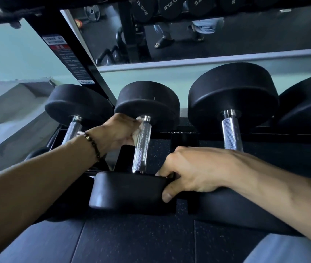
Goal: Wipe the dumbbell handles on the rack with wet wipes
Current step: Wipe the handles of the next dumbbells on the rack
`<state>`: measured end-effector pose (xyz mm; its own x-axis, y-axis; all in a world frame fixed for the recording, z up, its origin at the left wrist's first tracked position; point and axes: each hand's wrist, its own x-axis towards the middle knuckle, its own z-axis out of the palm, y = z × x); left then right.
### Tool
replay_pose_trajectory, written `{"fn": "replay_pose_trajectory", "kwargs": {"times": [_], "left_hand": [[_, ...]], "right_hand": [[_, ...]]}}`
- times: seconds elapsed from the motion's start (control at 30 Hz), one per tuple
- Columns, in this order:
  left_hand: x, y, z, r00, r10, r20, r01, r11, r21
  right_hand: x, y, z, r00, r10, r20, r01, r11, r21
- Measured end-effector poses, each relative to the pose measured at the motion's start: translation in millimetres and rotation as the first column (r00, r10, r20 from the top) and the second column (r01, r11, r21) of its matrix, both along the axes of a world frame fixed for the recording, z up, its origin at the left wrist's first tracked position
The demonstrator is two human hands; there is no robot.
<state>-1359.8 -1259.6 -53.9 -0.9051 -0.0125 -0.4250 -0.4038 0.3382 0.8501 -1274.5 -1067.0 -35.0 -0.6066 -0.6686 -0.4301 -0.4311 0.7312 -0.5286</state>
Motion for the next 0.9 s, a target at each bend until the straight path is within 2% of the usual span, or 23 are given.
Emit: {"fn": "replay_pose_trajectory", "kwargs": {"times": [0.07,0.2,0.27,0.37,0.4,0.53,0.63,0.7,0.9], "left_hand": [[-1.5,5.4,-3.3,1.000,0.013,-0.019,-0.013,1.000,-0.027],[33.0,-8.4,-7.4,0.987,-0.127,0.095,0.136,0.987,-0.090],[19.8,-6.6,-9.0,0.994,-0.106,0.000,0.105,0.982,-0.155],[-8.7,6.4,-11.9,0.987,0.023,-0.160,-0.053,0.982,-0.181],[-5.8,5.9,-14.0,0.987,0.020,-0.156,-0.051,0.979,-0.195],[26.0,-7.0,-11.2,0.986,-0.165,-0.037,0.144,0.934,-0.328],[3.4,-3.5,-13.7,0.982,-0.106,-0.154,0.033,0.910,-0.414],[-6.5,4.1,-13.2,0.973,-0.068,-0.222,-0.033,0.908,-0.418],[16.7,-5.0,-12.2,0.983,-0.177,-0.048,0.143,0.903,-0.405]], "right_hand": [[-1.3,0.0,-2.1,1.000,0.007,-0.009,-0.007,1.000,-0.001],[-1.7,2.0,-3.3,1.000,0.003,-0.006,-0.003,1.000,0.000],[-2.1,1.7,-4.4,1.000,0.010,-0.015,-0.010,1.000,0.007],[-3.3,1.2,-6.5,1.000,0.011,-0.022,-0.010,1.000,0.013],[-3.2,1.0,-6.9,1.000,0.012,-0.021,-0.012,1.000,0.013],[-3.6,2.1,-6.0,1.000,0.009,-0.021,-0.009,1.000,0.010],[-3.4,1.5,-5.9,1.000,0.019,-0.024,-0.019,1.000,0.005],[-3.5,1.2,-6.8,0.999,0.025,-0.037,-0.024,1.000,0.004],[-3.9,1.4,-8.0,0.999,0.013,-0.050,-0.013,1.000,-0.003]]}}
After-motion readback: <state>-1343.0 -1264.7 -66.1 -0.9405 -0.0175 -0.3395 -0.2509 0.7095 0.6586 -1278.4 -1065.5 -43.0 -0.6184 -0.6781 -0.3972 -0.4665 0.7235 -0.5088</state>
